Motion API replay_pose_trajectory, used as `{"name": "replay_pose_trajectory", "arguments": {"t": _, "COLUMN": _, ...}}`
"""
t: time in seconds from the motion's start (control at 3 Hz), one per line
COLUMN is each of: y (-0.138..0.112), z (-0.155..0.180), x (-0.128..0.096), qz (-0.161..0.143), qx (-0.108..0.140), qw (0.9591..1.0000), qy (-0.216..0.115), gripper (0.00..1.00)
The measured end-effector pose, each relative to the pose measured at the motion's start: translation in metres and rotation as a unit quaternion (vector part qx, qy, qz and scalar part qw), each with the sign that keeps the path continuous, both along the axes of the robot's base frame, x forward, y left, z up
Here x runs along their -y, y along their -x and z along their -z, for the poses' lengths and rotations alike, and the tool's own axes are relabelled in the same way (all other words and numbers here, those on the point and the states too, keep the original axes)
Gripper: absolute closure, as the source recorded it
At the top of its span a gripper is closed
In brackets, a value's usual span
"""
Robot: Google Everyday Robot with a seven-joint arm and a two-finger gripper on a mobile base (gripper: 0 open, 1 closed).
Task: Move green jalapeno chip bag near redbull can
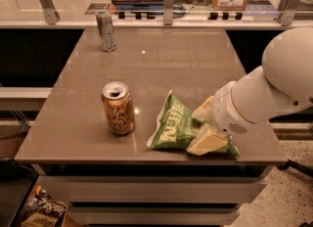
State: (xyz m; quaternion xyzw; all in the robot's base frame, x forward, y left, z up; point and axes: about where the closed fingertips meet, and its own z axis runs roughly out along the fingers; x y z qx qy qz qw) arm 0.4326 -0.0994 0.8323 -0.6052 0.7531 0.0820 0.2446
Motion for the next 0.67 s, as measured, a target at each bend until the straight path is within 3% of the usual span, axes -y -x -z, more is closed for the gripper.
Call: {"name": "replay_pose_trajectory", "arguments": {"t": 0.67, "y": 0.0013, "z": -0.0026, "x": -0.0013, "qz": -0.001, "qx": 0.003, "qw": 1.0, "qy": 0.002, "gripper": 0.87}}
